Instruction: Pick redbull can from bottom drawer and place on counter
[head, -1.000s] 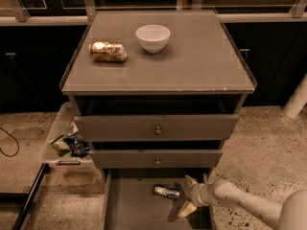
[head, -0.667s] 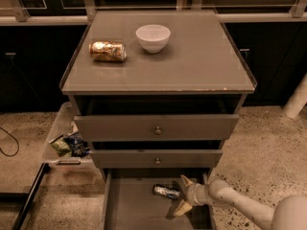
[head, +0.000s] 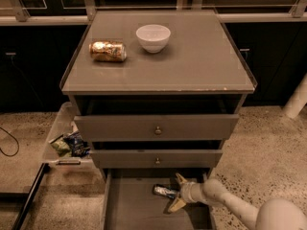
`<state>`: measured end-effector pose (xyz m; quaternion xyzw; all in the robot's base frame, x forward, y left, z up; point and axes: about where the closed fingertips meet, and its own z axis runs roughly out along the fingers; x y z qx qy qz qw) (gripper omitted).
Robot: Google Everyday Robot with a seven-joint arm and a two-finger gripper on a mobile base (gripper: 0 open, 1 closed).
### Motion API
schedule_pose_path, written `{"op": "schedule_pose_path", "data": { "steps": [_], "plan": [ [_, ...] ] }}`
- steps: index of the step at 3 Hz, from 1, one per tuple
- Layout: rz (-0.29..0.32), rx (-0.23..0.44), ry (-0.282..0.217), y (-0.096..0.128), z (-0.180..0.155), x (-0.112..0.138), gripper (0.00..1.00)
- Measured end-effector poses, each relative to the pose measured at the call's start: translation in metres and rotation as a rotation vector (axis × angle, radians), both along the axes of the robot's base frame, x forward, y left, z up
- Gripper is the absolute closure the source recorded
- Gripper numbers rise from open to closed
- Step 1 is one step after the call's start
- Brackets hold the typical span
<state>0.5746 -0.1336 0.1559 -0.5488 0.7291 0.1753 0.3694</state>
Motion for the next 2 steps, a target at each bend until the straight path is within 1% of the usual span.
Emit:
{"op": "schedule_pose_path", "data": {
  "steps": [1,2],
  "plan": [
    [-0.008,-0.001,0.000,0.006,-0.015,0.009,0.00],
    [-0.024,-0.005,0.014,0.012,-0.027,0.015,0.00]
  ]
}}
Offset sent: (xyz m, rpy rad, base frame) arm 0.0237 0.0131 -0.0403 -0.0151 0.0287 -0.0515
